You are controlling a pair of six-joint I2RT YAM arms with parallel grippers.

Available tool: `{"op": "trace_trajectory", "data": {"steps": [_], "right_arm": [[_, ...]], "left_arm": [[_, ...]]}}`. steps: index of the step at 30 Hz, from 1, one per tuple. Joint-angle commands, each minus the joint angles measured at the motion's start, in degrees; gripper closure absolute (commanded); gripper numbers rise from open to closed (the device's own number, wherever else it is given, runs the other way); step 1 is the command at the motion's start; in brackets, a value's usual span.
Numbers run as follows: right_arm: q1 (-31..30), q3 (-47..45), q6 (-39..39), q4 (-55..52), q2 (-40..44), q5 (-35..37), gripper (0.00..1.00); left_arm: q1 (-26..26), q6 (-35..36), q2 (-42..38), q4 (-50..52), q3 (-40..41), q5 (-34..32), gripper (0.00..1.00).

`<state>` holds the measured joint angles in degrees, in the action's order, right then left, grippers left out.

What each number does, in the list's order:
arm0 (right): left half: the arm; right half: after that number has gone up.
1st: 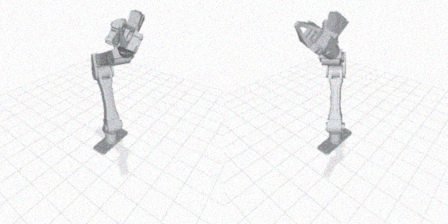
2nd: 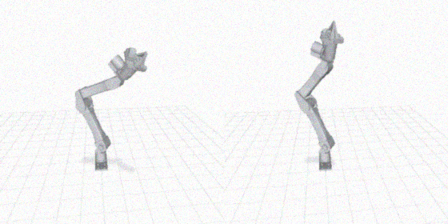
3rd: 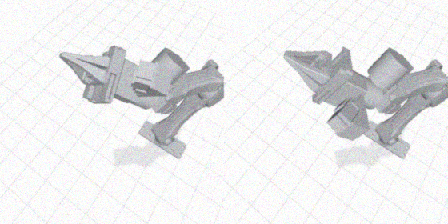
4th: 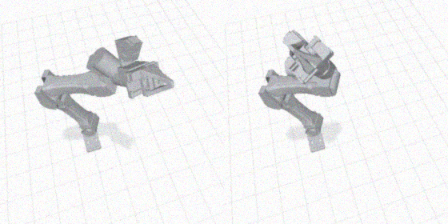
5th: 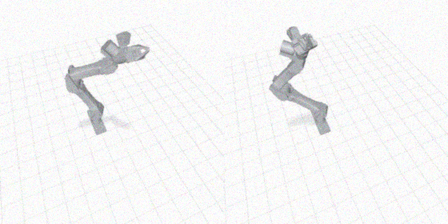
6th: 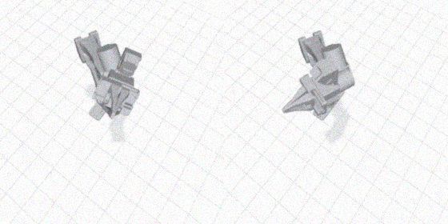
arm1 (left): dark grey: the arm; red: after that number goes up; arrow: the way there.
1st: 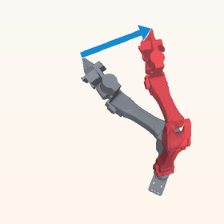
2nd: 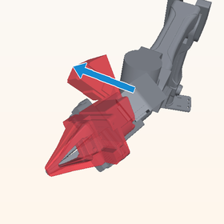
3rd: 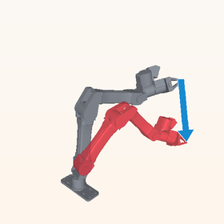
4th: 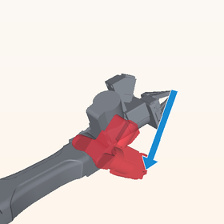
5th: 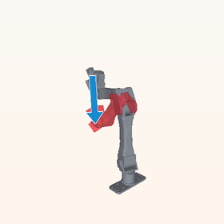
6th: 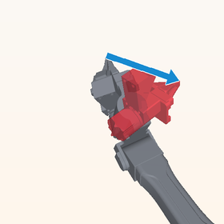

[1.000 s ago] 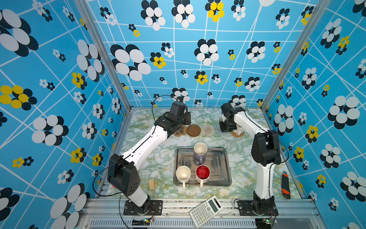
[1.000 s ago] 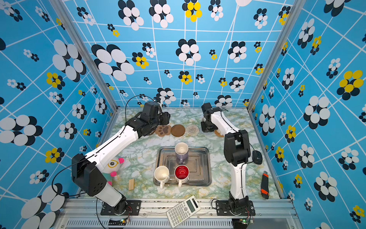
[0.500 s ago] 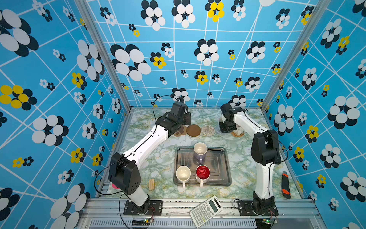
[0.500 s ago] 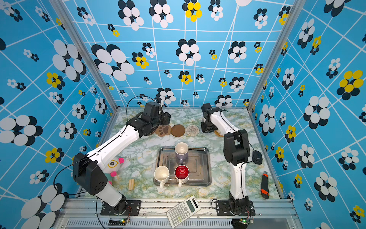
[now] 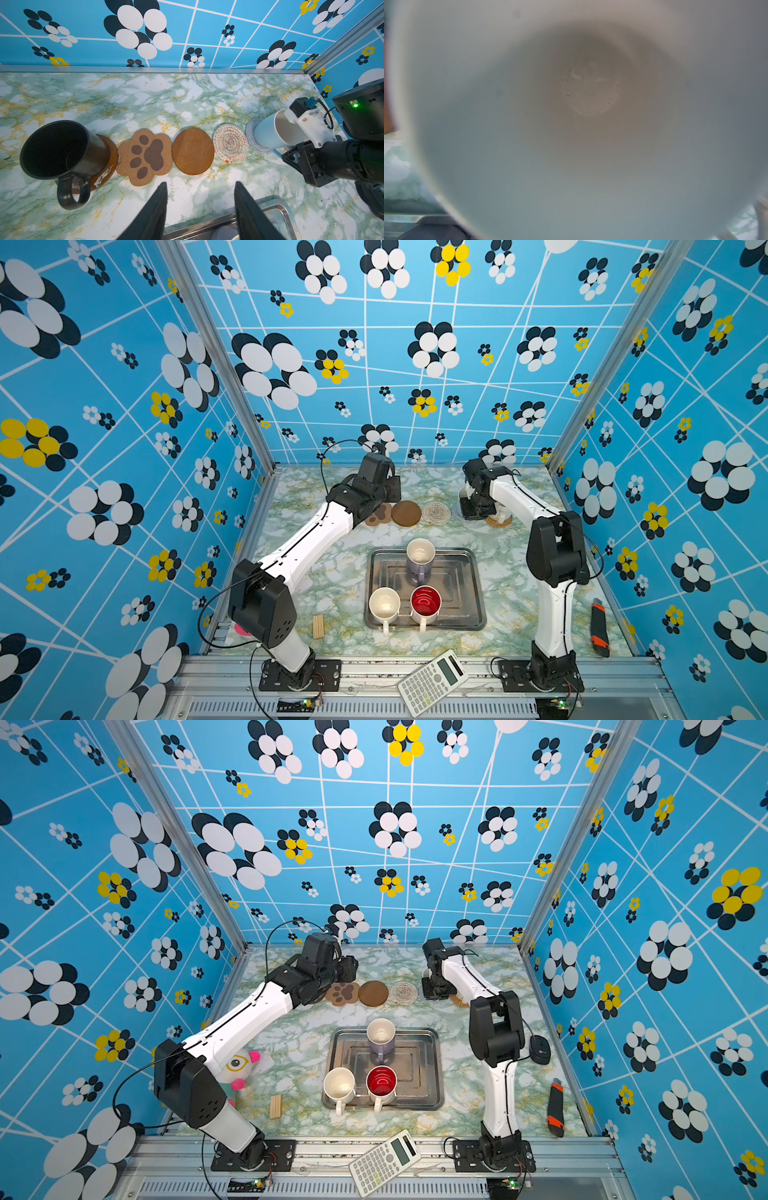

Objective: Place cups on coasters
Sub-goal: Place the cup on the coaster.

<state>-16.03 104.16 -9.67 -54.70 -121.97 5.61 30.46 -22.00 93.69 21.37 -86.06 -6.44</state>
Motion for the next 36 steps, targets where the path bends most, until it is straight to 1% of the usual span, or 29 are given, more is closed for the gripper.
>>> {"op": "trace_trajectory", "data": {"steps": [1, 6, 7, 10, 18, 27, 32, 36], "right_arm": [[0.6, -0.4, -0.8, 1.4, 0.0, 0.0, 1.00], [0.6, -0.3, -0.9, 1.1, 0.1, -0.2, 1.00], [0.6, -0.3, -0.9, 0.9, 0.2, -0.2, 0.98], [0.5, -0.4, -1.0, 0.9, 0.5, -0.2, 0.89], [0.6, -0.7, -1.1, 0.9, 1.0, -0.5, 0.69], [0.6, -2.1, -1.8, 1.0, 3.3, -0.1, 0.56], [0.6, -4.7, -3.1, 1.5, 7.3, 0.6, 0.47], [0.5, -7.3, -4.4, 1.7, 12.0, 0.8, 0.43]], "left_arm": [[0.4, -0.2, 0.6, 0.6, -1.7, 0.4, 0.47], [0.4, -0.3, 0.5, 0.6, -1.7, 0.4, 0.47], [0.4, -0.3, 0.4, 0.6, -1.6, 0.4, 0.47], [0.5, -0.3, 0.4, 0.5, -1.5, 0.4, 0.47], [0.5, -0.3, 0.2, 0.5, -1.3, 0.3, 0.47], [0.5, -0.3, -0.2, 0.5, -1.1, 0.2, 0.47], [0.7, -0.2, -0.6, 0.4, -1.0, 0.4, 0.47], [0.9, -0.3, -1.4, 0.5, -0.2, 0.5, 0.47]]}}
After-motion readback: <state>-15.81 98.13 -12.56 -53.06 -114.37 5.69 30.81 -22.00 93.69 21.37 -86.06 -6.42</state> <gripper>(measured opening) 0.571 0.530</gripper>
